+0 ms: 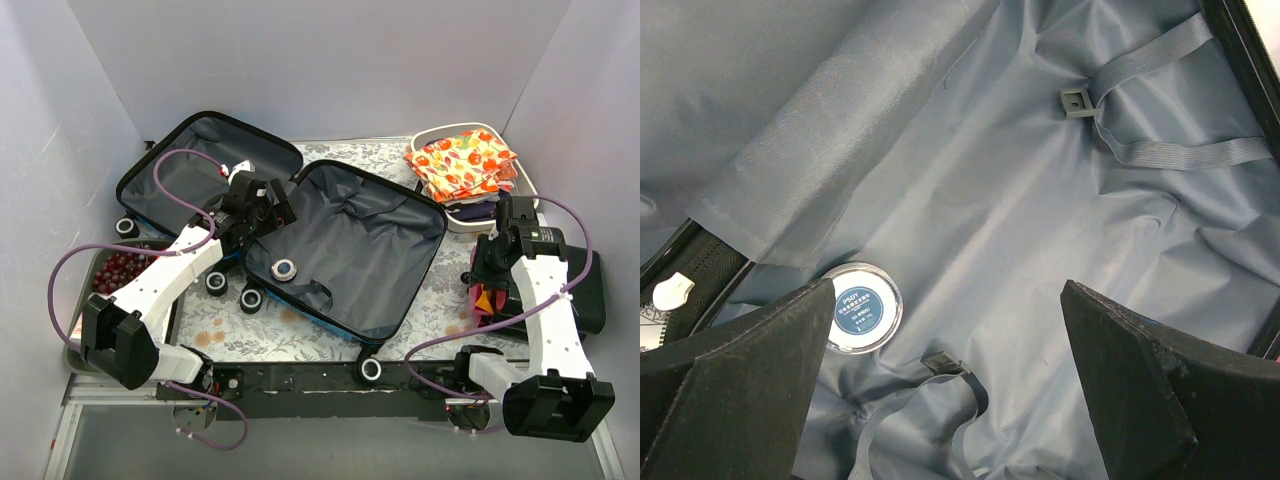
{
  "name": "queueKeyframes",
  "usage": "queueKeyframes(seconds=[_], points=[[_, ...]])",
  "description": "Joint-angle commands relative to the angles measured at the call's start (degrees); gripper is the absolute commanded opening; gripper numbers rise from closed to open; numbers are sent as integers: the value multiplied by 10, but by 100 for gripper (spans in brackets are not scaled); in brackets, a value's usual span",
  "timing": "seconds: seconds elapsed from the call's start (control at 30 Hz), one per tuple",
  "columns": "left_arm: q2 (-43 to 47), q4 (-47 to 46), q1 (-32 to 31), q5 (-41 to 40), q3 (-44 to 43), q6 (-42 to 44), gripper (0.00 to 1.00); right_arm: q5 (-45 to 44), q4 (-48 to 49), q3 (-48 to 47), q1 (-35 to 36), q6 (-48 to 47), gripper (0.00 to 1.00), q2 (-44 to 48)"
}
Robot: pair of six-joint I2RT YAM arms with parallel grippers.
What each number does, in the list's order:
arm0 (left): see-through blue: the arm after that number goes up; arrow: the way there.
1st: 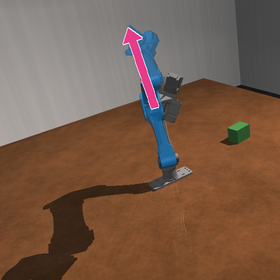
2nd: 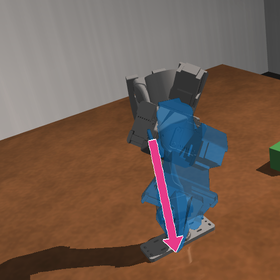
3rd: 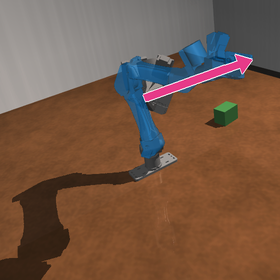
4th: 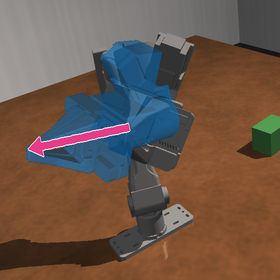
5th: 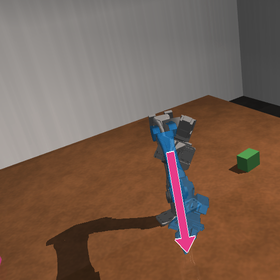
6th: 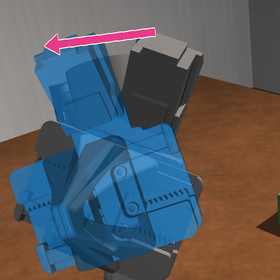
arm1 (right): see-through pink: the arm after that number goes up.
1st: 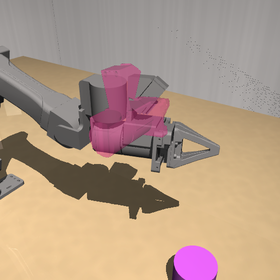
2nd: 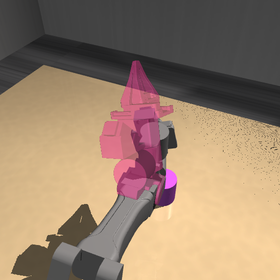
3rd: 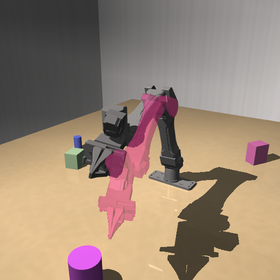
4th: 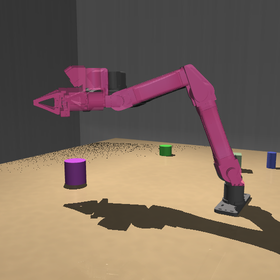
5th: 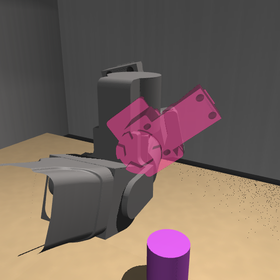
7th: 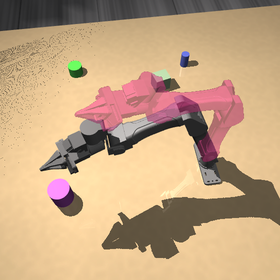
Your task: Open, take out, and arrange the luggage
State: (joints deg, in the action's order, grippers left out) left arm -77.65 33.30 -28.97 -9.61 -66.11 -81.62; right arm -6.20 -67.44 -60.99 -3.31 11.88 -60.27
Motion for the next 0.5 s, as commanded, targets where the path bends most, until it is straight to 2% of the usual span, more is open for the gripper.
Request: queueKeyframes(seconds=[0.0,0.1,0.13,0.17,0.2,0.47], points=[[14,-4,1,-2,-2,8,98,-38,-34,-14,-2,64,38,37],[12,-9,2,0,-2,9,98,-65,-61,-4,-2,103,35,59],[11,-10,2,5,-3,9,98,-69,-66,7,-2,108,32,64],[11,-11,1,7,-3,10,98,-75,-70,11,-2,114,22,64],[9,-13,2,11,-3,9,98,-99,-73,16,-2,125,19,61],[7,-7,1,2,-4,11,98,-120,-14,51,-2,133,17,30]])
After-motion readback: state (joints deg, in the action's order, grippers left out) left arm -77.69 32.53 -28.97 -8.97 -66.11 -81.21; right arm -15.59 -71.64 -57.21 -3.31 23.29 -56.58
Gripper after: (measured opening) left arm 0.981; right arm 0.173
